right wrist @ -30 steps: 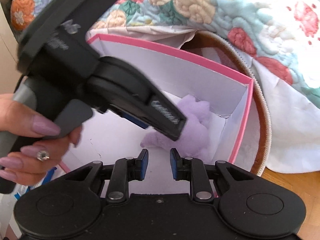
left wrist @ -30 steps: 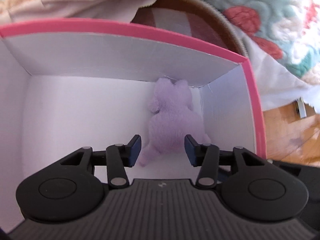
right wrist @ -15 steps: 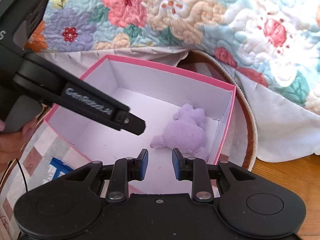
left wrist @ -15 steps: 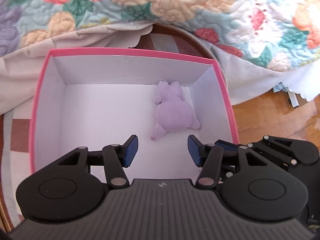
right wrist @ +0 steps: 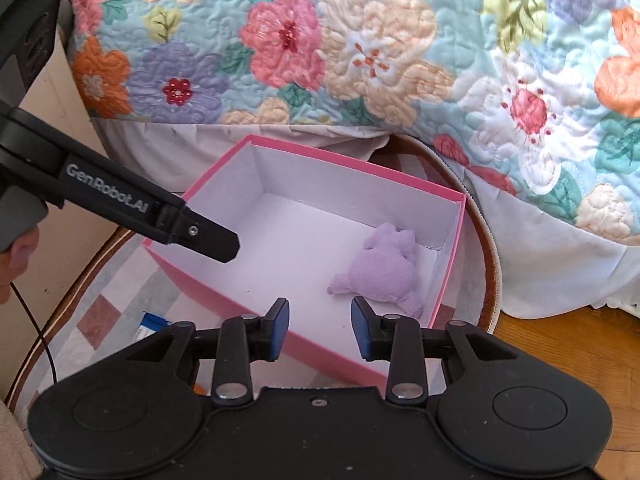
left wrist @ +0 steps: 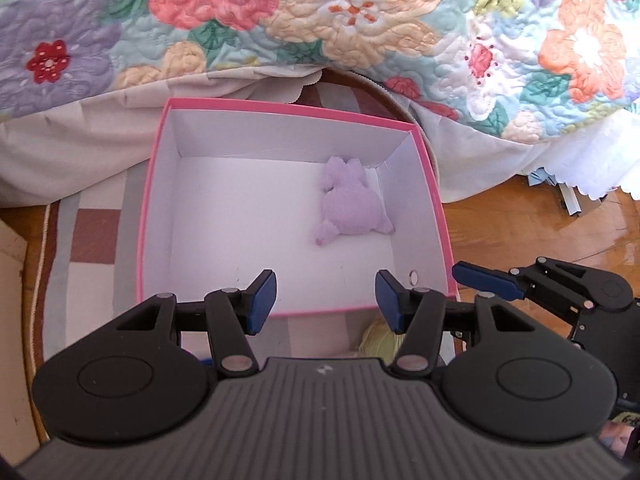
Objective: Organize objects
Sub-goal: 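Withdraw the left gripper and move it toward the blue wet-wipes pack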
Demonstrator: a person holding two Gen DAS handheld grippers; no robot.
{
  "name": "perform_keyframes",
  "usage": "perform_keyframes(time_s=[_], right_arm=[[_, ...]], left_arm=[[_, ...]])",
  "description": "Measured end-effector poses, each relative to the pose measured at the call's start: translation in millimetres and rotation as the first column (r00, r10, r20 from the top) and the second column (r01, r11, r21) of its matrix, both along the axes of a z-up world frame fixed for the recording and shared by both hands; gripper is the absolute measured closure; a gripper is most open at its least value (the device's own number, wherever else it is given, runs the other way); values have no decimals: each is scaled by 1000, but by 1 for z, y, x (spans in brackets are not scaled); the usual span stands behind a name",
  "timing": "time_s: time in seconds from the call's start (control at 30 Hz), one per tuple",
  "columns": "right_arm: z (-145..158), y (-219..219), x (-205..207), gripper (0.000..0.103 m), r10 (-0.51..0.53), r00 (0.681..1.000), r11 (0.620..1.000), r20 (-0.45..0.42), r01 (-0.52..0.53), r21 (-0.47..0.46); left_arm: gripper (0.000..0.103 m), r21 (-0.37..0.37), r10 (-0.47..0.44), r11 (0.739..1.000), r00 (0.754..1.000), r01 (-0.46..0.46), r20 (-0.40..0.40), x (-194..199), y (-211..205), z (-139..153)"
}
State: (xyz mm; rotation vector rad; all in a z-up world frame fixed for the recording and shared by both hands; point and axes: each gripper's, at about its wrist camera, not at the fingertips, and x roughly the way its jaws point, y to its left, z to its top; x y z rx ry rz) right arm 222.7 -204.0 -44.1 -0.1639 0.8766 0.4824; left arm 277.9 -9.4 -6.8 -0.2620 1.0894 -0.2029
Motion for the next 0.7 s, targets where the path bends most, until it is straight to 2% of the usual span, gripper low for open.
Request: perform_keyframes(time_s=[0.23,0.37,0.5,0.7], right_arm=[[16,3,-22,55,5,1000,1000,28,-6,3],[22,3,-31,53,14,1000,1000,28,-15,7],[28,6,-42,50,25,999,1000,30,-25,6],[35,16,-63,34,61,997,998,44,-60,-6]], left_arm=[[49,-10,2,1000,1000,-2,9,-30,14,16],[49,7,24,1000,998,-24,59,-51,20,30],[49,-1,22,1000,997,-22,75,-68,25,40],[44,28,6,1000,997,-8,76,-92,25,46]])
